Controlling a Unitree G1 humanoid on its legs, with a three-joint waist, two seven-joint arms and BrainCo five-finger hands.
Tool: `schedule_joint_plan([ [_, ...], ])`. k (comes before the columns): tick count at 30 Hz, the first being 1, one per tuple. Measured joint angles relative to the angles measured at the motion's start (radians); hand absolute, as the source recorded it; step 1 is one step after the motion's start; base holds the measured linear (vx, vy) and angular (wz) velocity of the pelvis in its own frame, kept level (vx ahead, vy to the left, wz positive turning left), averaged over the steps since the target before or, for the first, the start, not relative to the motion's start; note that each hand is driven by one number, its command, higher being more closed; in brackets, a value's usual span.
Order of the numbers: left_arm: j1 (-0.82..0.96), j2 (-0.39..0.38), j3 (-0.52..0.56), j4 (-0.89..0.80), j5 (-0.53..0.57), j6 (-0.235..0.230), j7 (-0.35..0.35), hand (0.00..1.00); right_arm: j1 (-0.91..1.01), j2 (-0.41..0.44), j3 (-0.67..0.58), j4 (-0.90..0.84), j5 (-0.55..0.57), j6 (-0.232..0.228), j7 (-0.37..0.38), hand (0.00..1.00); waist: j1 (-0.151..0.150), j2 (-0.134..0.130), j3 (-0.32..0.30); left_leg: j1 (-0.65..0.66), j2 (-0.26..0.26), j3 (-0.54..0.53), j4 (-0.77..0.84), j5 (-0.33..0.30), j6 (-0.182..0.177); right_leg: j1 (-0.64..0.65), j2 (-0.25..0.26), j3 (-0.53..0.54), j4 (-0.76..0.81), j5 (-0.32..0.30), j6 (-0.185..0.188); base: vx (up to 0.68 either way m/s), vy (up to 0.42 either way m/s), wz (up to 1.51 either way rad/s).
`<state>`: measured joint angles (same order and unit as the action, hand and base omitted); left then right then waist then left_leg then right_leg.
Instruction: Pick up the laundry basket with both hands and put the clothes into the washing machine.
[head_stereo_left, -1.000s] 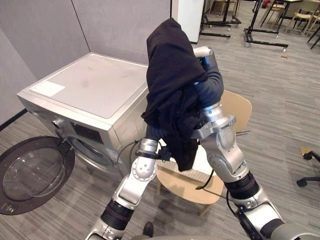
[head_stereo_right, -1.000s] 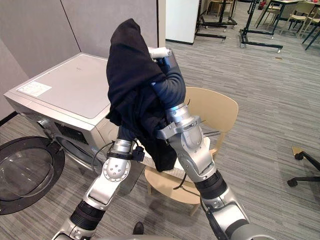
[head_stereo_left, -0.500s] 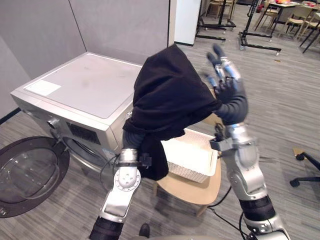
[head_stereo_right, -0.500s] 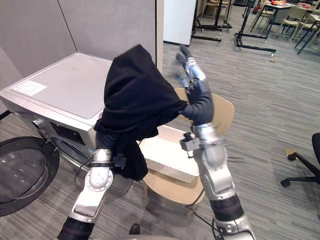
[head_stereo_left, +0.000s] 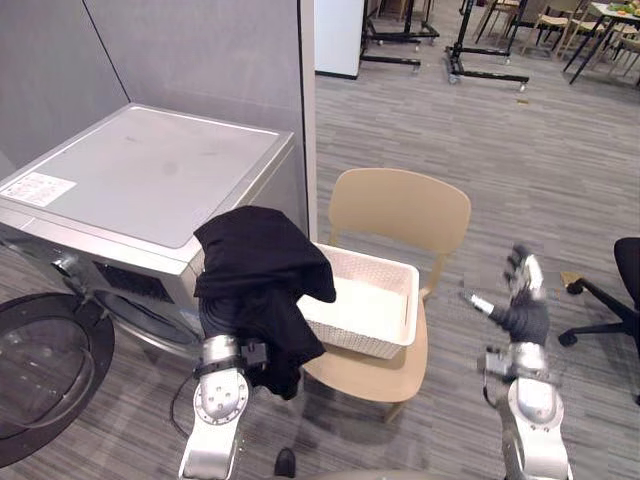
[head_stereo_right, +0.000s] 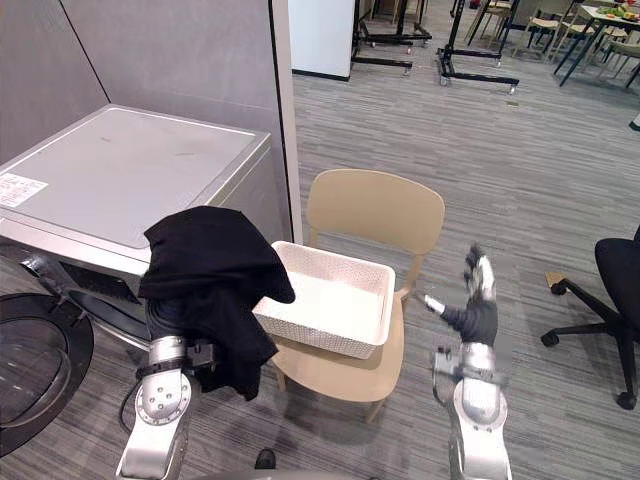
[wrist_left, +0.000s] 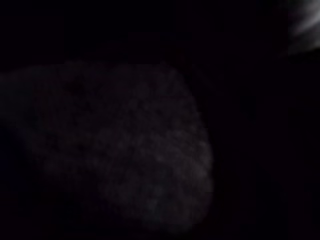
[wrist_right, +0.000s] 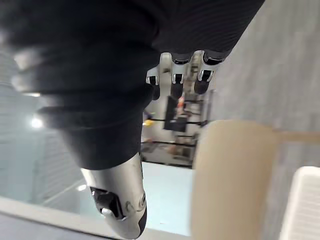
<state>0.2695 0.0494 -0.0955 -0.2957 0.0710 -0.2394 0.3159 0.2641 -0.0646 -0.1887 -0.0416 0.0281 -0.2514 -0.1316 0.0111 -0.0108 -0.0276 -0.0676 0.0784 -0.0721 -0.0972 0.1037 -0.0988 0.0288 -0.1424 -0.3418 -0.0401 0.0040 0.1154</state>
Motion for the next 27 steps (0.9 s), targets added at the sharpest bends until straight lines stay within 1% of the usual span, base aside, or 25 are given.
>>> schedule_joint_plan([
  [4, 0.038, -0.006, -0.013, 0.048, -0.001, -0.008, -0.037, 1.00, 0.039, 0.049, 0.006, 0.097, -0.004, 0.007, 0.000, 0.00, 0.001, 0.006, 0.001, 0.000, 0.000, -0.001, -0.001, -0.002, 0.000, 0.000, 0.000, -0.001, 0.002, -0.005, 0.002, 0.00, 0.000, 0.00],
  [6, 0.052, -0.006, -0.022, 0.085, 0.000, -0.008, -0.058, 1.00, 0.049, 0.061, 0.017, 0.119, -0.030, 0.008, -0.001, 0.00, 0.001, 0.008, 0.002, -0.001, 0.000, -0.002, -0.001, -0.002, 0.000, 0.000, 0.000, -0.002, 0.002, -0.006, 0.003, 0.00, 0.000, 0.00],
  [8, 0.062, -0.006, -0.026, 0.108, 0.000, -0.008, -0.076, 1.00, 0.048, 0.060, 0.034, 0.135, -0.039, 0.005, -0.002, 0.00, 0.001, 0.009, 0.002, 0.000, 0.000, -0.004, -0.001, -0.002, 0.000, 0.001, 0.000, -0.004, 0.003, -0.006, 0.003, 0.00, -0.005, 0.02],
  [14, 0.081, -0.005, -0.030, 0.155, 0.000, -0.007, -0.097, 1.00, 0.049, 0.059, 0.089, 0.187, -0.064, 0.005, -0.003, 0.00, 0.003, 0.013, 0.008, -0.004, -0.001, -0.026, 0.000, -0.002, 0.000, 0.002, -0.001, -0.022, 0.022, -0.019, 0.000, 0.00, -0.015, 0.09],
  [16, 0.087, -0.007, -0.030, 0.170, 0.000, -0.007, -0.099, 1.00, 0.044, 0.056, 0.113, 0.190, -0.071, 0.004, -0.006, 0.00, 0.006, 0.014, 0.017, -0.014, -0.001, -0.050, 0.001, -0.001, 0.000, 0.000, -0.001, -0.041, 0.032, -0.025, 0.000, -0.01, -0.028, 0.34],
  [18, 0.085, -0.005, -0.030, 0.184, 0.000, -0.007, -0.100, 1.00, 0.022, 0.047, 0.130, 0.223, -0.077, 0.000, -0.023, 0.00, 0.007, 0.014, 0.040, -0.043, -0.004, -0.093, 0.001, 0.006, -0.008, -0.007, -0.004, -0.087, 0.066, -0.048, -0.001, -0.04, -0.041, 0.83],
  [19, 0.082, -0.006, -0.033, 0.185, 0.000, -0.007, -0.100, 1.00, 0.000, 0.029, 0.144, 0.234, -0.078, 0.000, -0.038, 0.00, 0.010, 0.022, 0.053, -0.091, -0.010, -0.155, 0.002, 0.031, -0.010, -0.040, -0.013, -0.157, 0.117, -0.080, 0.000, -0.01, -0.049, 1.12],
  [20, 0.078, -0.007, -0.033, 0.185, -0.001, -0.007, -0.099, 1.00, -0.011, 0.019, 0.152, 0.234, -0.078, 0.000, -0.045, 0.00, 0.012, 0.024, 0.063, -0.108, -0.014, -0.174, 0.002, 0.044, -0.011, -0.051, -0.018, -0.182, 0.140, -0.093, 0.002, 0.00, -0.042, 1.14],
  [21, 0.073, -0.007, -0.033, 0.185, -0.001, -0.007, -0.099, 1.00, -0.027, 0.009, 0.154, 0.236, -0.078, 0.000, -0.047, 0.00, 0.013, 0.027, 0.076, -0.120, -0.014, -0.172, 0.001, 0.047, -0.005, -0.060, -0.024, -0.199, 0.162, -0.103, 0.000, -0.02, 0.002, 0.88],
  [22, 0.069, -0.007, -0.033, 0.189, -0.002, -0.005, -0.098, 1.00, -0.059, -0.010, 0.156, 0.251, -0.079, 0.000, -0.051, 0.00, 0.027, 0.031, 0.089, -0.149, -0.009, -0.095, -0.005, 0.019, 0.077, -0.069, -0.039, -0.249, 0.189, -0.110, 0.002, -0.04, 0.021, 1.24],
  [23, 0.061, -0.004, -0.048, 0.192, -0.002, -0.002, -0.099, 1.00, -0.075, -0.022, 0.155, 0.255, -0.080, 0.004, -0.069, 0.00, 0.029, 0.019, 0.093, -0.166, -0.010, 0.022, 0.003, -0.049, 0.189, -0.064, -0.065, -0.290, 0.193, -0.104, 0.003, -0.01, 0.031, 1.29],
  [24, 0.057, -0.001, -0.053, 0.192, -0.002, -0.003, -0.098, 1.00, -0.084, -0.030, 0.155, 0.256, -0.080, 0.005, -0.075, 0.00, 0.029, 0.014, 0.099, -0.171, -0.009, 0.067, 0.015, -0.072, 0.220, -0.059, -0.080, -0.298, 0.200, -0.099, 0.005, 0.06, 0.087, 1.16],
  [25, 0.058, 0.004, -0.058, 0.192, -0.004, -0.004, -0.096, 1.00, -0.101, -0.044, 0.159, 0.258, -0.080, 0.005, -0.082, 0.00, 0.039, 0.017, 0.105, -0.184, -0.003, 0.115, 0.054, -0.074, 0.227, -0.048, -0.101, -0.314, 0.220, -0.104, 0.010, 0.07, 0.079, 0.70],
  [26, 0.060, 0.003, -0.074, 0.194, -0.022, -0.005, -0.093, 1.00, -0.127, -0.065, 0.163, 0.260, -0.082, 0.005, -0.082, 0.00, 0.054, 0.033, 0.111, -0.177, 0.017, 0.125, 0.111, -0.006, 0.121, -0.015, -0.102, -0.321, 0.251, -0.153, 0.040, 0.06, 0.059, 0.45],
  [27, 0.060, 0.004, -0.079, 0.199, -0.022, -0.007, -0.092, 1.00, -0.137, -0.063, 0.165, 0.261, -0.083, 0.004, -0.082, 0.00, 0.055, 0.032, 0.109, -0.167, 0.017, 0.122, 0.120, 0.001, 0.059, 0.000, -0.107, -0.317, 0.252, -0.170, 0.048, 0.09, 0.007, 0.23],
])
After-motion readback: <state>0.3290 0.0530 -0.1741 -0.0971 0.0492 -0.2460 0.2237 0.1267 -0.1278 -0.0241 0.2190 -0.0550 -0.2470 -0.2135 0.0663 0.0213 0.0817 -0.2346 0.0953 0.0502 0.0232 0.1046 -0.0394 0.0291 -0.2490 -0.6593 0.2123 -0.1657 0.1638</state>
